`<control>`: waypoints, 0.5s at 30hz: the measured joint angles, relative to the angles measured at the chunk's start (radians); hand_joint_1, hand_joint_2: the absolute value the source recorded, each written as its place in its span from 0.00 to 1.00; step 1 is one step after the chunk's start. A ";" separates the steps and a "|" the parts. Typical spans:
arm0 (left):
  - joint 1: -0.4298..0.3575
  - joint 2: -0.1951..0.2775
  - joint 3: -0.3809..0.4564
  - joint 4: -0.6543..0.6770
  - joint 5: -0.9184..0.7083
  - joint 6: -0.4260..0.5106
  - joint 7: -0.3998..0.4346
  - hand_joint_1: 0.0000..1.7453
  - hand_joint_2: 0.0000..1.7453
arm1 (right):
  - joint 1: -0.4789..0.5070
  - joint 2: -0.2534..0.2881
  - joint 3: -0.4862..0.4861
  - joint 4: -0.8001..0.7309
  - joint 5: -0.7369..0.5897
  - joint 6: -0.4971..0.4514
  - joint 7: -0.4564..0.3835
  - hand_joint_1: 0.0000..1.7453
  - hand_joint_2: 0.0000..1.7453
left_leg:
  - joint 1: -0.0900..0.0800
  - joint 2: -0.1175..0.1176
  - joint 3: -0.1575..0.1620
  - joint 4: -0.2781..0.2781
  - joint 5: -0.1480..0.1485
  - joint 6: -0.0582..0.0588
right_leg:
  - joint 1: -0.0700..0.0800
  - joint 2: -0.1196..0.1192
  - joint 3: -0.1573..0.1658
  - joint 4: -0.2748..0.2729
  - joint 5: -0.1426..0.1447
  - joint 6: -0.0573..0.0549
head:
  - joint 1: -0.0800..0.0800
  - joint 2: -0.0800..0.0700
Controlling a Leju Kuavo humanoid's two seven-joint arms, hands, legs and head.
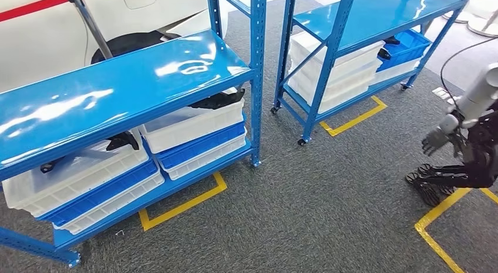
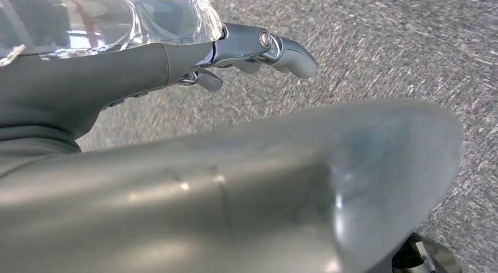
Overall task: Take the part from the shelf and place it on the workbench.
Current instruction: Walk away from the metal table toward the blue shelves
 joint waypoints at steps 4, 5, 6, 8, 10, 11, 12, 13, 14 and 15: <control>0.002 0.000 0.000 0.000 -0.001 0.003 0.002 0.00 0.00 | -0.002 0.000 0.001 0.000 0.000 0.000 0.000 0.00 0.00 | -0.001 -0.033 -0.007 0.003 -0.006 -0.020 | 0.002 0.005 0.035 -0.075 0.034 -0.022 | -0.002 0.000; 0.003 0.000 0.000 0.000 -0.001 0.003 0.003 0.00 0.00 | -0.004 0.001 0.001 0.000 0.000 0.000 0.001 0.00 0.00 | 0.000 -0.018 -0.015 0.018 -0.015 -0.025 | 0.001 -0.007 0.037 -0.078 0.037 -0.029 | -0.003 0.000; 0.003 0.001 0.000 0.000 -0.001 0.003 0.004 0.00 0.00 | -0.004 0.002 0.001 0.000 0.000 0.000 0.001 0.00 0.00 | 0.001 0.005 -0.033 0.056 -0.037 -0.030 | -0.001 -0.020 0.038 -0.081 0.039 -0.034 | -0.004 0.000; 0.001 0.001 0.000 0.000 -0.001 0.004 0.004 0.00 0.00 | -0.001 0.001 0.001 0.000 0.000 0.000 0.002 0.00 0.00 | 0.003 0.054 -0.107 0.206 -0.113 -0.040 | -0.003 -0.048 0.038 -0.084 0.039 -0.040 | -0.008 0.000; 0.001 0.001 0.000 0.000 -0.001 0.004 0.004 0.00 0.00 | 0.001 0.001 0.001 0.000 0.000 0.000 0.002 0.00 0.00 | 0.008 0.066 -0.180 0.352 -0.168 -0.049 | -0.003 -0.075 0.038 -0.084 0.036 -0.040 | -0.008 0.000; 0.003 0.001 0.000 0.000 -0.001 0.004 0.004 0.00 0.00 | 0.001 0.001 0.001 0.000 0.000 0.000 0.002 0.00 0.00 | 0.010 0.068 -0.190 0.369 -0.166 -0.051 | -0.003 -0.087 0.039 -0.084 0.033 -0.039 | -0.008 0.000; 0.005 0.001 0.000 0.000 -0.001 0.004 0.004 0.00 0.00 | 0.001 0.001 0.001 0.000 0.000 0.000 0.002 0.00 0.00 | 0.011 0.072 -0.174 0.337 -0.144 -0.052 | -0.004 -0.099 0.042 -0.084 0.031 -0.038 | -0.009 0.000; 0.006 0.001 0.000 0.000 -0.001 0.004 0.004 0.00 0.00 | 0.000 0.001 0.001 0.000 0.000 0.000 0.002 0.00 0.00 | 0.011 0.083 -0.138 0.263 -0.107 -0.051 | -0.004 -0.109 0.046 -0.084 0.028 -0.035 | -0.009 0.000; 0.005 0.001 0.000 0.000 -0.001 0.004 0.004 0.00 0.00 | 0.000 0.001 0.001 0.000 0.000 0.000 0.002 0.00 0.00 | 0.009 0.110 -0.091 0.174 -0.070 -0.047 | -0.004 -0.119 0.052 -0.084 0.025 -0.032 | -0.009 0.000; 0.002 0.001 0.000 0.000 -0.001 0.004 0.004 0.00 0.00 | 0.000 0.001 0.001 0.000 0.000 0.000 0.002 0.00 0.00 | 0.005 0.138 -0.049 0.091 -0.040 -0.043 | -0.002 -0.129 0.057 -0.083 0.019 -0.026 | -0.009 0.000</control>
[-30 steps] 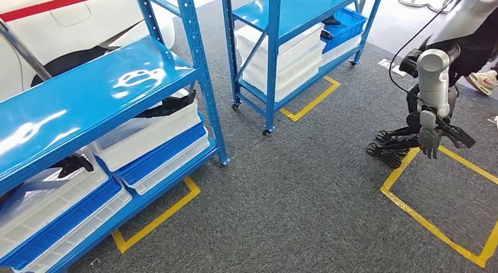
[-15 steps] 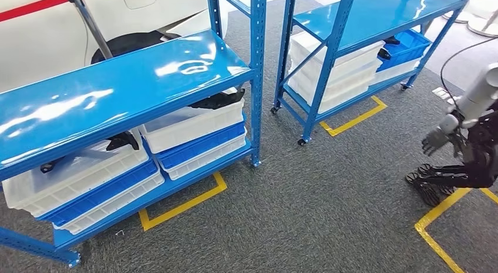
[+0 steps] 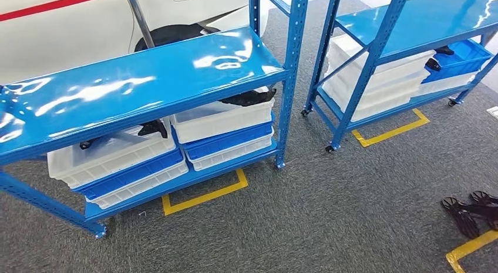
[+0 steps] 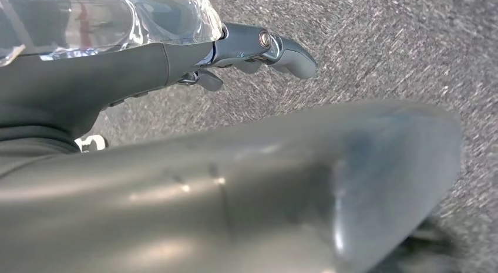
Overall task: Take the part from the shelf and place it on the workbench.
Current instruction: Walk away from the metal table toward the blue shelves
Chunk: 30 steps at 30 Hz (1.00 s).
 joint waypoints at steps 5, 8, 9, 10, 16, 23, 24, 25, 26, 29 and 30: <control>-0.002 0.000 0.000 0.000 0.000 0.003 0.003 0.00 0.00 | -0.005 0.000 0.001 0.000 -0.001 0.000 0.000 0.00 0.00 | -0.004 0.002 0.048 -0.091 0.030 0.028 | 0.003 -0.024 0.023 0.000 -0.025 0.029 | 0.004 0.000; -0.003 0.000 0.000 0.000 0.000 0.006 0.004 0.00 0.00 | -0.005 0.000 0.003 0.000 -0.001 0.000 0.000 0.00 0.00 | 0.000 -0.033 0.056 -0.099 0.037 0.044 | 0.000 0.048 -0.051 0.163 -0.116 0.040 | 0.007 0.000; -0.004 0.000 0.000 0.000 -0.001 0.006 0.004 0.00 0.00 | -0.004 0.000 0.004 0.000 -0.001 0.000 0.000 0.00 0.00 | 0.000 -0.046 0.056 -0.100 0.037 0.047 | 0.000 0.058 -0.097 0.250 -0.151 0.040 | 0.007 0.000; -0.004 -0.001 0.000 0.000 -0.001 0.006 0.004 0.00 0.00 | -0.002 0.000 0.004 0.000 -0.001 0.000 0.000 0.00 0.00 | 0.000 -0.059 0.056 -0.100 0.037 0.048 | 0.000 0.062 -0.137 0.318 -0.171 0.040 | 0.008 0.000; -0.004 -0.002 0.000 0.000 -0.001 0.005 0.004 0.00 0.00 | 0.001 -0.003 0.006 0.001 0.000 0.000 0.000 0.00 0.00 | -0.001 -0.145 0.064 -0.098 0.031 0.039 | 0.005 0.143 -0.046 0.040 0.013 0.014 | 0.008 0.000; -0.001 -0.001 0.000 0.000 -0.002 0.005 0.006 0.00 0.00 | -0.004 0.000 0.006 0.002 0.001 0.000 -0.005 0.00 0.00 | -0.001 -0.109 -0.015 0.050 -0.057 0.001 | -0.001 0.092 -0.015 -0.018 0.036 -0.015 | 0.003 0.000; -0.002 -0.001 0.000 0.000 -0.003 0.005 0.006 0.00 0.00 | -0.003 -0.001 0.006 0.002 0.001 0.000 -0.005 0.00 0.00 | 0.000 -0.087 -0.061 0.140 -0.098 -0.006 | -0.001 0.077 -0.015 -0.018 0.034 -0.017 | 0.002 0.000; -0.003 -0.001 0.000 0.000 -0.004 0.005 0.006 0.00 0.00 | -0.002 -0.001 0.007 0.003 0.001 0.000 -0.005 0.00 0.00 | 0.003 -0.077 -0.102 0.218 -0.126 -0.011 | -0.001 0.064 -0.014 -0.018 0.033 -0.017 | 0.002 0.000; -0.001 -0.001 -0.001 0.000 -0.004 0.005 0.006 0.00 0.00 | -0.001 -0.001 0.007 0.003 0.000 0.000 -0.006 0.00 0.00 | 0.005 -0.072 -0.127 0.262 -0.135 -0.014 | -0.001 0.054 -0.013 -0.018 0.030 -0.017 | 0.002 0.000; 0.002 -0.001 -0.001 0.000 -0.003 0.005 0.006 0.00 0.00 | -0.003 0.000 0.007 0.003 -0.011 -0.002 -0.004 0.00 0.00 | 0.008 -0.061 -0.063 0.126 -0.051 -0.014 | -0.002 0.035 -0.002 -0.018 0.022 -0.009 | 0.002 0.000; 0.001 -0.001 -0.001 0.000 -0.003 0.006 0.007 0.00 0.00 | -0.004 0.000 0.006 0.003 -0.017 -0.002 0.002 0.00 0.25 | 0.006 -0.048 -0.017 0.034 -0.014 -0.010 | -0.001 0.032 0.003 -0.017 0.018 -0.005 | 0.002 0.000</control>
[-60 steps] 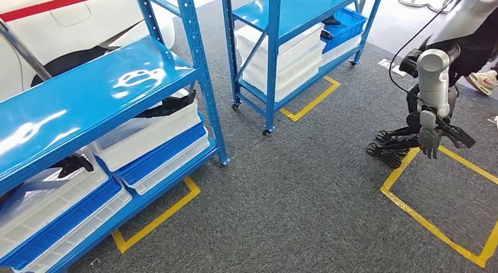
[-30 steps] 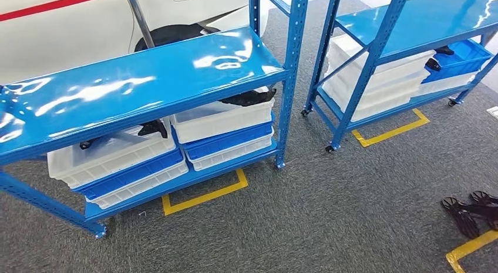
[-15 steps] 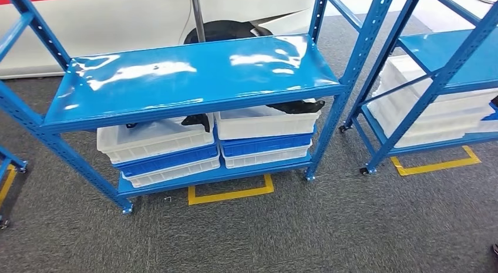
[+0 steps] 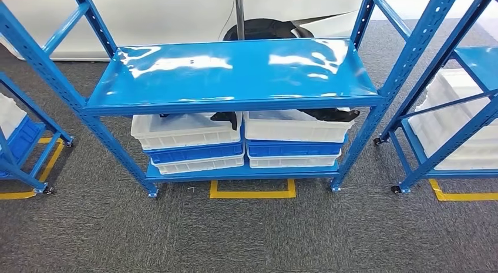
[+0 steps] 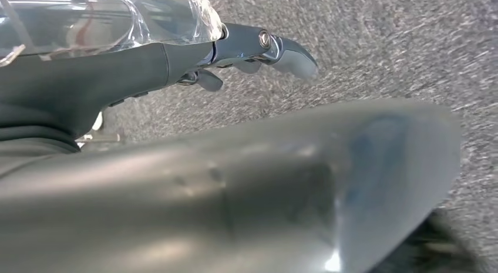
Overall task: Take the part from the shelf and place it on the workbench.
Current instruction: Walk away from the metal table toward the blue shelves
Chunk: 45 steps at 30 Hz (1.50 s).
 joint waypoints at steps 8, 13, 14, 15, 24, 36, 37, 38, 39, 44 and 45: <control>-0.003 0.001 -0.002 0.000 0.020 0.015 0.052 0.00 1.00 | 0.000 0.001 0.000 0.000 -0.012 -0.025 0.044 0.00 1.00 | -0.002 0.015 0.079 -0.144 0.055 0.048 | 0.001 0.018 -0.044 0.126 -0.091 0.038 | 0.004 0.000; 0.000 0.002 -0.001 0.000 0.033 0.016 0.067 0.00 1.00 | 0.004 0.003 0.000 0.000 -0.012 -0.030 0.043 0.00 1.00 | -0.003 -0.002 0.085 -0.144 0.051 0.053 | 0.002 0.028 -0.167 0.321 -0.126 0.042 | 0.006 0.000; 0.000 0.002 -0.001 0.000 0.035 0.016 0.067 0.00 1.00 | 0.004 0.002 0.000 0.000 -0.012 -0.031 0.043 0.00 1.00 | -0.003 -0.008 0.088 -0.144 0.049 0.052 | 0.002 0.031 -0.137 0.246 -0.082 0.039 | 0.006 0.000; 0.000 0.002 -0.001 0.000 0.035 0.016 0.067 0.00 1.00 | 0.004 0.002 0.000 0.000 -0.012 -0.031 0.043 0.00 1.00 | -0.003 -0.012 0.091 -0.144 0.048 0.049 | 0.002 0.037 -0.099 0.158 -0.040 0.035 | 0.006 0.000; 0.000 0.002 -0.001 0.000 0.039 0.016 0.064 0.00 1.00 | 0.002 0.004 0.000 0.001 -0.014 -0.030 0.016 0.00 1.00 | -0.009 -0.020 0.090 -0.145 0.044 0.062 | 0.009 0.052 -0.037 0.007 0.031 0.020 | 0.004 0.000; 0.000 0.002 -0.001 0.000 0.041 0.016 0.064 0.00 1.00 | 0.002 0.004 0.000 0.001 -0.013 -0.030 0.010 0.00 1.00 | -0.003 -0.020 0.088 -0.151 0.046 0.024 | 0.015 0.051 -0.041 0.008 0.032 0.010 | 0.005 0.000; 0.000 0.002 -0.001 0.000 0.041 0.016 0.064 0.00 1.00 | 0.002 0.004 0.000 0.001 -0.013 -0.030 0.010 0.00 1.00 | -0.003 -0.020 0.088 -0.151 0.046 0.024 | 0.015 0.051 -0.041 0.008 0.032 0.010 | 0.005 0.000; 0.000 0.002 -0.001 0.000 0.041 0.016 0.064 0.00 1.00 | 0.002 0.004 0.000 0.001 -0.013 -0.030 0.010 0.00 1.00 | -0.003 -0.020 0.088 -0.151 0.046 0.024 | 0.015 0.051 -0.041 0.008 0.032 0.010 | 0.005 0.000; 0.000 0.002 -0.001 0.000 0.041 0.016 0.064 0.00 1.00 | 0.002 0.004 0.000 0.001 -0.013 -0.030 0.010 0.00 1.00 | -0.003 -0.020 0.088 -0.151 0.046 0.024 | 0.015 0.051 -0.041 0.008 0.032 0.010 | 0.005 0.000; -0.002 0.002 -0.001 0.000 0.041 0.016 0.064 0.00 1.00 | 0.002 0.004 0.000 0.001 -0.013 -0.030 0.010 0.00 1.00 | -0.008 -0.020 0.087 -0.151 0.046 0.024 | 0.011 0.051 -0.041 0.007 0.034 0.012 | 0.005 0.000; -0.002 0.002 -0.001 0.000 0.041 0.016 0.064 0.00 1.00 | 0.002 0.004 0.000 0.001 -0.013 -0.030 0.010 0.00 1.00 | -0.008 -0.020 0.087 -0.151 0.046 0.024 | 0.010 0.051 -0.041 0.007 0.034 0.012 | 0.005 0.000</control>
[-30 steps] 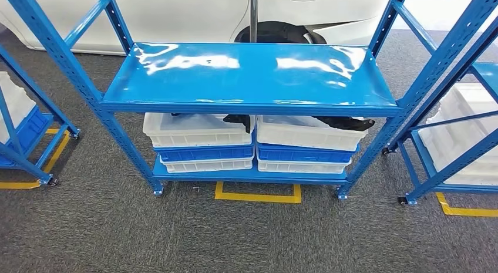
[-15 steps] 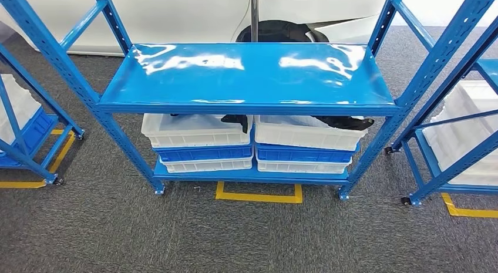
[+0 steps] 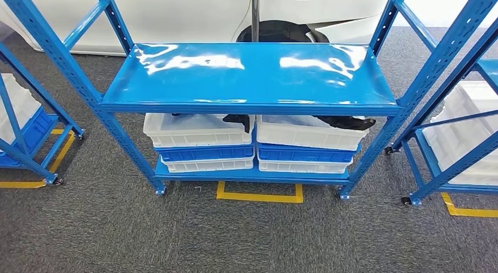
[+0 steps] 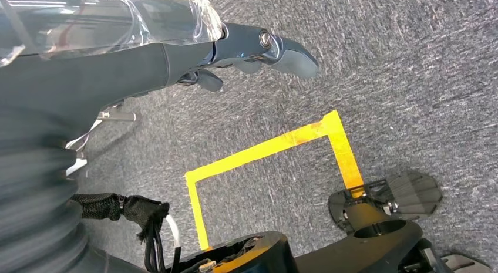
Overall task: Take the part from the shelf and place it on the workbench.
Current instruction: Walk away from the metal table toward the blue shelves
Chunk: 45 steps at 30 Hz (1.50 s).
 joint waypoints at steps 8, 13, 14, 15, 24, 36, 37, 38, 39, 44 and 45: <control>0.000 0.000 0.000 0.000 0.000 0.000 0.000 0.00 1.00 | 0.000 0.000 0.000 0.000 0.000 0.000 0.000 0.00 1.00 | 0.000 0.000 0.000 0.000 0.000 0.000 | -0.003 0.000 -0.001 0.000 0.000 0.000 | 0.000 0.000; 0.000 0.000 0.000 0.000 0.000 0.000 0.000 0.00 1.00 | 0.000 0.000 0.000 0.000 0.000 0.000 0.000 0.00 1.00 | 0.000 0.000 0.000 0.000 0.000 0.000 | -0.002 0.000 -0.001 0.000 0.000 0.000 | 0.000 0.000; 0.000 0.000 0.000 0.000 0.000 0.000 0.000 0.00 1.00 | 0.000 0.000 0.000 0.000 0.000 0.000 0.000 0.00 1.00 | 0.000 0.000 0.000 0.000 0.000 0.000 | -0.002 0.000 -0.001 0.000 0.000 0.000 | 0.000 0.000; 0.000 0.000 0.000 0.000 0.000 0.000 0.000 0.00 1.00 | 0.000 0.000 0.000 0.000 0.000 0.000 0.000 0.00 1.00 | 0.000 0.000 -0.001 0.000 0.000 0.000 | -0.002 0.000 -0.001 0.000 0.000 0.000 | 0.000 0.000; 0.001 0.000 0.000 0.000 0.002 -0.006 -0.007 0.00 1.00 | 0.000 0.000 0.000 0.000 -0.001 -0.018 0.002 0.00 1.00 | 0.000 0.000 -0.001 0.000 0.000 0.000 | -0.002 0.000 -0.001 0.000 0.000 0.000 | 0.000 0.000; 0.013 0.000 0.028 0.000 0.078 0.004 -0.019 0.00 1.00 | 0.000 0.000 0.000 0.000 -0.043 -0.021 -0.002 0.00 1.00 | 0.000 0.000 -0.001 0.000 0.000 0.000 | -0.002 0.000 -0.001 0.000 0.000 0.000 | 0.000 0.000; 0.012 0.000 0.030 0.000 0.065 0.013 -0.009 0.00 1.00 | 0.000 0.000 0.000 0.000 -0.043 -0.021 -0.002 0.00 1.00 | 0.000 0.000 -0.001 0.000 0.000 0.000 | -0.002 0.000 -0.001 0.000 0.000 0.000 | 0.000 0.000; 0.011 0.000 0.030 0.000 0.046 0.026 0.006 0.00 1.00 | 0.000 0.000 0.000 0.000 -0.040 -0.021 -0.002 0.00 1.00 | 0.000 0.000 -0.001 0.000 0.000 0.000 | -0.002 0.000 -0.001 0.000 0.000 0.000 | 0.000 0.000; 0.010 0.000 0.030 0.000 0.025 0.042 0.024 0.00 1.00 | 0.000 0.000 0.000 0.000 -0.038 -0.021 -0.002 0.00 1.00 | 0.000 0.000 -0.001 0.000 0.000 0.000 | -0.002 0.000 -0.001 0.000 0.000 0.000 | 0.000 0.000; 0.013 0.000 0.022 0.000 0.009 0.053 0.068 0.00 1.00 | 0.001 0.000 -0.002 0.000 -0.069 -0.021 -0.002 0.00 1.00 | 0.000 0.000 -0.001 0.000 0.000 0.000 | -0.002 0.000 -0.002 0.000 0.000 0.000 | 0.000 0.000; 0.015 0.001 0.023 0.000 0.013 0.049 0.069 0.00 1.00 | 0.001 0.000 -0.003 0.000 -0.083 -0.021 -0.002 0.00 1.00 | 0.000 0.000 -0.001 0.000 0.000 0.000 | -0.002 0.000 -0.002 0.000 0.000 0.000 | 0.000 0.000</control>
